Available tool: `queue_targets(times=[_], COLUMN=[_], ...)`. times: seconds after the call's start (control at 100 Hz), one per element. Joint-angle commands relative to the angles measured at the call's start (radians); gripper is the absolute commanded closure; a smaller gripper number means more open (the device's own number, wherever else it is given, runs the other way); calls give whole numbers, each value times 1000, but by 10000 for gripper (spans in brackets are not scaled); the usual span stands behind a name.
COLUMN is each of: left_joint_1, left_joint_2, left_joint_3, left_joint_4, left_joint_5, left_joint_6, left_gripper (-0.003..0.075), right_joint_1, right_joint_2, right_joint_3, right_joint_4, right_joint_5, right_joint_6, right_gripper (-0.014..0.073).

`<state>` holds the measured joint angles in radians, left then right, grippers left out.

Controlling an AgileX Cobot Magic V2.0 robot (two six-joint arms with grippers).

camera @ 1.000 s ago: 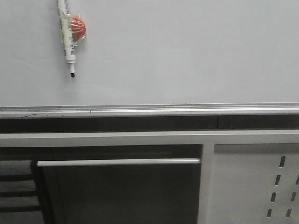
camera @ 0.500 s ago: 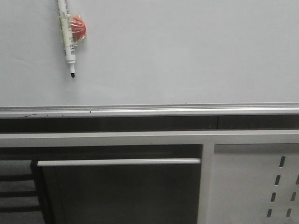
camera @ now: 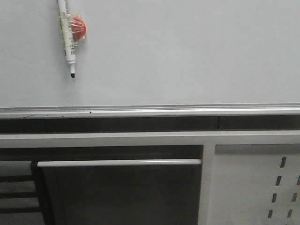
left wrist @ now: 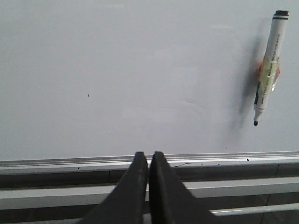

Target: Write number 1 on whiteboard

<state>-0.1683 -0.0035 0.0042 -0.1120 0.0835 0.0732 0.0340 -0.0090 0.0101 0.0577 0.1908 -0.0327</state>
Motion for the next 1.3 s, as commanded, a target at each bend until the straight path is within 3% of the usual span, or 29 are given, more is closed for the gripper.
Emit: queue_targets(times=[0.0, 0.25, 0.43, 0.63, 0.79, 0.92, 1.15, 1.22, 1.29], left_joint_1=[-7, -7, -7, -7, -7, -10, -10, -11, -20], left_joint_2=[-23, -23, -23, 16, 190, 368, 604, 656, 705], left_joint_3=[39, 39, 24, -91, -250, -384, -523, -543, -558], left_joint_4=[-41, -311, -584, -548, -421, -420, -474, -573, -698], left_joint_5=[-94, -113, -140, -49, 92, 191, 249, 249, 251], left_joint_6=[-10, -10, -10, 16, 47, 155, 261, 358, 490], left_gripper=[741, 741, 741, 741, 741, 741, 734, 687, 591], right_joint_1=[-6, -6, -6, -6, -6, -6, -6, -6, -6], right_joint_2=[-18, -18, -18, 32, 239, 424, 583, 606, 623], right_joint_3=[26, 26, 16, -102, -255, -380, -512, -536, -551], right_joint_4=[57, 351, 660, 614, 507, 461, 468, 487, 502], right_joint_5=[-84, -160, -162, -33, 99, 176, 267, 292, 300], right_joint_6=[-9, -9, -9, -9, -9, -13, -188, -226, -232], right_gripper=[657, 657, 657, 636, 636, 638, 629, 563, 413])
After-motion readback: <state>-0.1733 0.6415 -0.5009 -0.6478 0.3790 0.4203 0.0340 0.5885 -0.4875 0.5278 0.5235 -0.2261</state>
